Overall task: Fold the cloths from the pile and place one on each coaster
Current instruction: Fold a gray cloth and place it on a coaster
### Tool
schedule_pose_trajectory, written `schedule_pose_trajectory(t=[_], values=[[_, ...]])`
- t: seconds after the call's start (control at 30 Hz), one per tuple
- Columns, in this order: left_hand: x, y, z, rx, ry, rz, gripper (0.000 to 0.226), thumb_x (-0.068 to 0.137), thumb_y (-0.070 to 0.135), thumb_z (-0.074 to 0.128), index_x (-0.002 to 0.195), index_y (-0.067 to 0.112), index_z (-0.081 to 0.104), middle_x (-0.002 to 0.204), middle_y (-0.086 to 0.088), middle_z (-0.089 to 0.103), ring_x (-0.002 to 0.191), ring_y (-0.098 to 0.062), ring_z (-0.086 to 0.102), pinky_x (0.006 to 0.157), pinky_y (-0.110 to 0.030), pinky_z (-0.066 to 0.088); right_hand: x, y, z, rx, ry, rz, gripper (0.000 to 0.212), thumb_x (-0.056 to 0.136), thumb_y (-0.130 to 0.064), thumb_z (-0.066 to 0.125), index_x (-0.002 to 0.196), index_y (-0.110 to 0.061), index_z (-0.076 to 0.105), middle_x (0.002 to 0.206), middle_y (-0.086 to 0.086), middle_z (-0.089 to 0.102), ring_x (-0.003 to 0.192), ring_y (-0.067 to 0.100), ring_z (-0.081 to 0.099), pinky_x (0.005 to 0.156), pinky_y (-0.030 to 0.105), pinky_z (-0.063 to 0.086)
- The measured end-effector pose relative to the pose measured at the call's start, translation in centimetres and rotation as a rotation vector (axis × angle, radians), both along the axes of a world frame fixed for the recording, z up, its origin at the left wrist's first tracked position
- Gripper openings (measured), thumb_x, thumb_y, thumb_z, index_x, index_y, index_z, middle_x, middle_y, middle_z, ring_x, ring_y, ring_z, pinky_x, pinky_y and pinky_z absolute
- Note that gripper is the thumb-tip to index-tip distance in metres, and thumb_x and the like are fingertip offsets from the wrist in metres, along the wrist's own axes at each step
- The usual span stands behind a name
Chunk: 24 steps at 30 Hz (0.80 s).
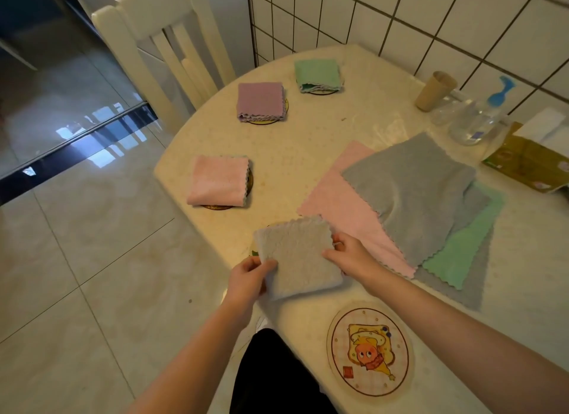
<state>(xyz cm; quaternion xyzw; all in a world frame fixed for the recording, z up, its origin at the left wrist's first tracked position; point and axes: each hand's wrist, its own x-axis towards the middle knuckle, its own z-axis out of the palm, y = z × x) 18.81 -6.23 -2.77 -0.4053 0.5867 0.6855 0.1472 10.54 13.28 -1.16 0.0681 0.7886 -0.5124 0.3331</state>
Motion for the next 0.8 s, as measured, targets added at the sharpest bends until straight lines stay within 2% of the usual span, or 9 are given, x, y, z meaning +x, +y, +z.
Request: schedule_pose_trajectory(t=[0.13,0.2,0.27,0.37,0.47,0.57,0.63,0.73,0.8], values=[[-0.8,-2.0,-0.5,-0.102,0.013,-0.011,0.012,0.088,0.018,0.066,0.088,0.006,0.063,0.092,-0.013,0.065,0.089,-0.029,0.064,0.074,-0.040,0.056,-1.0,-2.3,-0.7,0.010,-0.009,-0.050,0.034,0.086,-0.005,0.056,0.119,-0.010,0.050,0.097,0.004,0.059,0.082,0.012,0.055,0.059,0.022,0.044],[-0.9,-2.6,-1.3,-0.190,-0.025,-0.041,0.012,0.088,0.019,0.067,0.090,0.008,0.064,0.095,-0.016,0.066,0.091,-0.032,0.065,0.078,-0.046,0.058,-1.1,-3.2,-1.8,0.099,0.043,-0.023,0.033,0.085,-0.008,0.059,0.118,-0.009,0.053,0.093,0.002,0.058,0.088,0.017,0.057,0.070,0.028,0.049],[-0.7,-2.8,-2.0,-0.267,-0.057,-0.062,0.013,0.085,0.021,0.070,0.087,0.009,0.066,0.093,-0.016,0.068,0.090,-0.033,0.066,0.080,-0.050,0.057,-0.9,-3.6,-2.9,0.233,0.107,0.010,0.029,0.084,-0.012,0.063,0.113,-0.010,0.056,0.094,0.003,0.060,0.091,0.020,0.057,0.079,0.031,0.048],[-0.6,-2.6,-2.4,-0.386,-0.064,-0.087,0.015,0.083,0.024,0.072,0.085,0.011,0.065,0.086,-0.011,0.068,0.080,-0.027,0.066,0.073,-0.042,0.058,-0.5,-4.0,-3.9,0.346,0.160,-0.010,0.023,0.085,-0.015,0.065,0.107,-0.010,0.058,0.095,0.004,0.062,0.084,0.016,0.054,0.074,0.025,0.042],[-0.6,-2.4,-2.5,-0.567,-0.057,-0.160,0.021,0.082,0.029,0.072,0.089,0.013,0.061,0.083,-0.003,0.065,0.075,-0.018,0.062,0.062,-0.028,0.050,-0.2,-4.0,-4.3,0.363,0.183,-0.039,0.017,0.085,-0.016,0.065,0.101,-0.012,0.058,0.092,0.004,0.062,0.081,0.015,0.054,0.070,0.024,0.041],[-0.5,-2.8,-2.6,-0.704,-0.049,-0.187,0.032,0.077,0.034,0.075,0.100,0.019,0.058,0.089,0.005,0.060,0.079,-0.013,0.059,0.067,-0.030,0.049,-0.3,-3.4,-4.3,0.405,0.215,-0.014,0.014,0.085,-0.021,0.066,0.093,-0.013,0.058,0.084,0.000,0.060,0.078,0.015,0.055,0.068,0.025,0.043],[-0.6,-2.8,-2.6,-0.794,-0.049,-0.236,0.040,0.077,0.035,0.074,0.109,0.022,0.054,0.101,0.006,0.057,0.082,-0.014,0.057,0.064,-0.030,0.045,-0.4,-2.8,-4.1,0.406,0.217,-0.003,0.014,0.084,-0.022,0.066,0.090,-0.015,0.056,0.083,-0.001,0.059,0.078,0.015,0.055,0.067,0.025,0.043],[-1.2,-2.3,-2.0,-0.978,0.008,-0.352,0.041,0.084,0.026,0.066,0.121,0.024,0.050,0.118,0.003,0.051,0.093,-0.019,0.056,0.063,-0.032,0.046,-0.2,-1.2,-3.8,0.353,0.237,0.013,0.011,0.086,-0.020,0.063,0.092,-0.015,0.055,0.088,-0.002,0.058,0.081,0.012,0.053,0.063,0.020,0.039],[-1.7,-1.7,-1.7,-1.141,0.104,-0.511,0.038,0.085,0.021,0.062,0.121,0.021,0.052,0.121,0.000,0.051,0.103,-0.024,0.051,0.072,-0.035,0.048,0.3,0.6,-3.2,0.361,0.286,0.057,0.009,0.088,-0.022,0.061,0.092,-0.018,0.055,0.088,-0.003,0.059,0.080,0.012,0.055,0.061,0.019,0.040]])
